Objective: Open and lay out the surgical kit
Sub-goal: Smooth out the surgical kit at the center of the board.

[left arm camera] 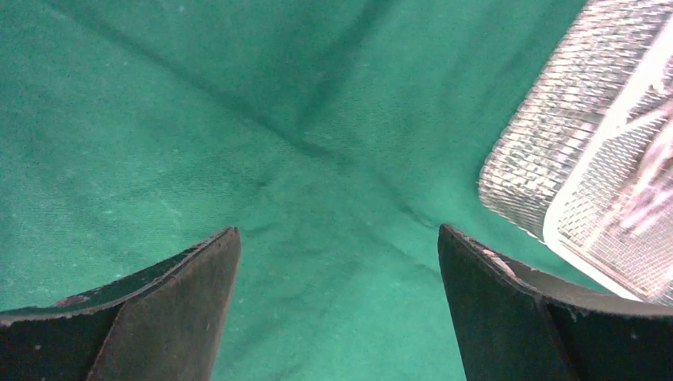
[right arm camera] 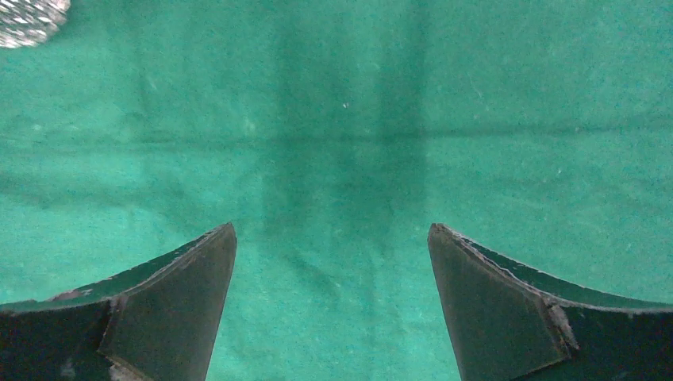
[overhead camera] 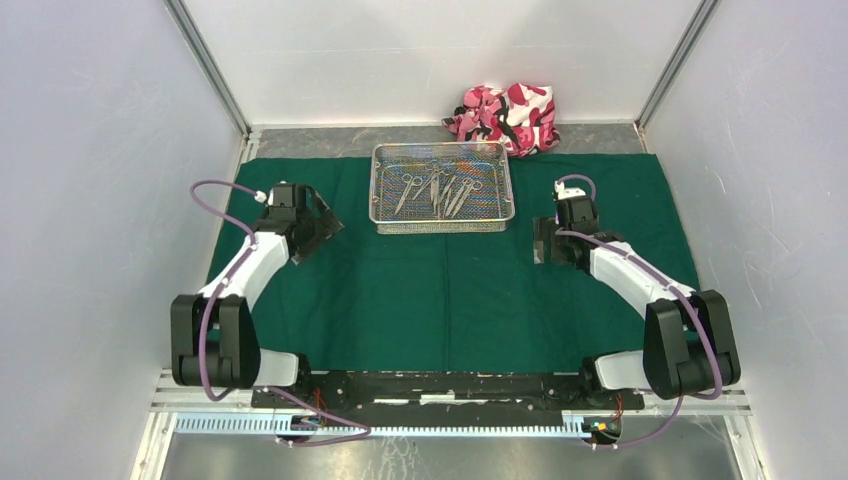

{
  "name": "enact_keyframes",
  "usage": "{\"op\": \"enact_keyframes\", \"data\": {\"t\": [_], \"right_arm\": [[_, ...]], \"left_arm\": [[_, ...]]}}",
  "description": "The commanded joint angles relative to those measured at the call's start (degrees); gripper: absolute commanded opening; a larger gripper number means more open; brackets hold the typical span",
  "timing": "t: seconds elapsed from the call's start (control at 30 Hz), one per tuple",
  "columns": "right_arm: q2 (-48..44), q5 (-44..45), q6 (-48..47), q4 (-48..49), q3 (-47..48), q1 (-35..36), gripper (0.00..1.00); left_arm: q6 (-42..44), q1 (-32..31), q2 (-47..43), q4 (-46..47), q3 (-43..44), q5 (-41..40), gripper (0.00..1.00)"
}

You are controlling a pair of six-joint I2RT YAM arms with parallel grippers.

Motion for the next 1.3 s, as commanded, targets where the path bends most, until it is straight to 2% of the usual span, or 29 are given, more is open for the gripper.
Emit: {"op": "enact_keyframes", "data": {"t": [0.0, 0.1, 0.3, 0.43, 0.57, 0.67, 0.8, 0.9, 1.0, 1.07, 1.17, 1.27], "right_arm": [[0.1, 3.2, 0.2, 2.4, -2.9, -0.3, 0.98], [-0.1, 3.0, 0.6, 4.4, -5.4, -0.5, 0.98], [-1.3, 6.4, 3.9, 5.9, -11.1, -3.3, 0.98], [-1.1, 2.9, 5.5, 4.6, -13.2, -7.9, 0.98], [-5.8, 7.0, 5.1, 2.5, -13.3, -8.1, 0.98], [-11.1, 4.9, 3.5, 2.3, -12.0, -7.1, 0.98], [-12.6, 0.5, 1.5, -1.3, -8.3, -2.7, 0.98], [-12.1, -1.7, 2.2, -4.0, -7.2, 2.9, 0.98], [-10.9, -0.5, 5.4, -4.8, -7.2, 13.6, 0.98], [-9.9, 2.1, 8.2, -5.5, -7.1, 19.7, 0.98], [-8.5, 4.4, 12.1, -6.1, -7.4, 25.9, 0.98], [-8.2, 5.1, 15.1, -7.6, -7.5, 30.2, 0.98]], "left_arm": [[-3.4, 2.6, 4.6, 0.2, -0.1, -4.6, 1.00], [-1.9, 9.0, 6.3, 2.5, -2.2, -2.9, 1.00], [-1.7, 12.8, 9.4, 2.4, -3.4, -7.7, 1.00], [-3.2, 16.2, 10.6, 2.1, -5.2, -7.3, 1.00], [-3.0, 17.8, 7.3, -0.4, -5.3, -12.3, 1.00], [-1.6, 16.6, 3.1, -0.7, -4.4, -14.4, 1.00], [0.7, 7.1, -2.6, -0.9, -3.8, -17.5, 1.00], [-2.8, 0.6, -7.0, -0.9, -5.9, -12.7, 1.00], [-7.0, -1.7, -10.3, 3.1, -11.7, -4.9, 0.97], [-9.3, -3.4, -11.2, 4.5, -14.8, -2.7, 0.95], [-11.7, -4.6, -10.1, 1.1, -16.8, -4.9, 0.95], [-14.1, -4.6, -6.7, -6.2, -16.3, -11.4, 0.97]]}}
